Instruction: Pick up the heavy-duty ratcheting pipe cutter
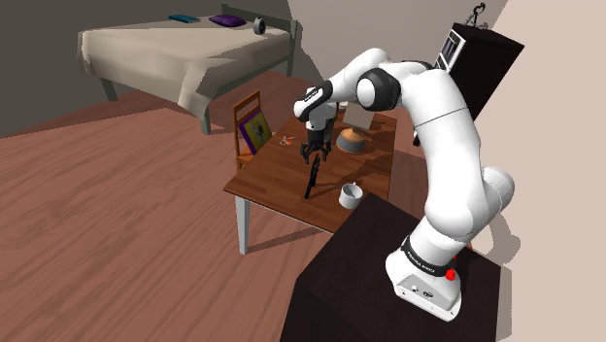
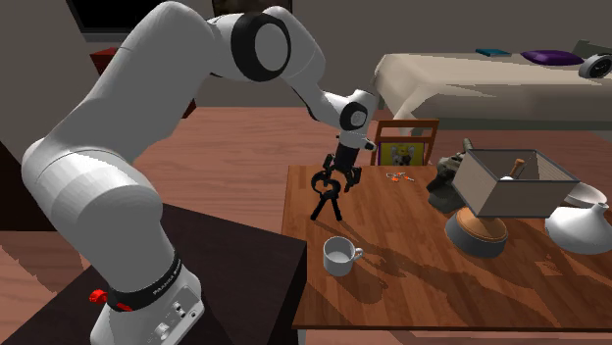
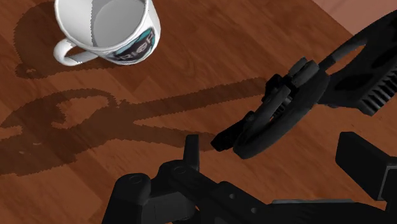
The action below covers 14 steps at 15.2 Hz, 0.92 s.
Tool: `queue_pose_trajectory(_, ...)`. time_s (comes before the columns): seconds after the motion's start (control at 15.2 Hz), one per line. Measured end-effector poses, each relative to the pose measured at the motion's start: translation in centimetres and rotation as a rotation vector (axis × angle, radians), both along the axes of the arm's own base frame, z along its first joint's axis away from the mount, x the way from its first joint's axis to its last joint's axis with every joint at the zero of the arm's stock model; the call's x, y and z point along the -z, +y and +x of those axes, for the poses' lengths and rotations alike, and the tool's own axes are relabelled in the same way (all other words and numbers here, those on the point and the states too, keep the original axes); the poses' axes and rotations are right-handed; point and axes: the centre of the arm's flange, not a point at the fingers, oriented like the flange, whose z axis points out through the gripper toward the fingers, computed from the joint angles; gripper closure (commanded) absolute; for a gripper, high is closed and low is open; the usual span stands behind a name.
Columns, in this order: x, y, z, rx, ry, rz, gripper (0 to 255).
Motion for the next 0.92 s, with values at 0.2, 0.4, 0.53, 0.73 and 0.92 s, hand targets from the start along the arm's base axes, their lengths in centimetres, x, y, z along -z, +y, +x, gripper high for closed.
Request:
queue_pose_trajectory(0.2,1.8,-0.4,0.1,0.004,0.003,0.001,0)
queue_pose_trajectory(0.4,3.3,-0.4,0.2,0.005,0.004,0.001,0)
queue_pose_trajectory(0.53,4.4,-0.4,0.2,0.005,0.004,0.001,0)
queue_pose_trajectory(0.73,4.6,-0.4,0.2,0.005,0.003,0.001,255)
queue_pose_trajectory(0.92,4.5,-0.4,0.2,0.005,0.002,0.000,255)
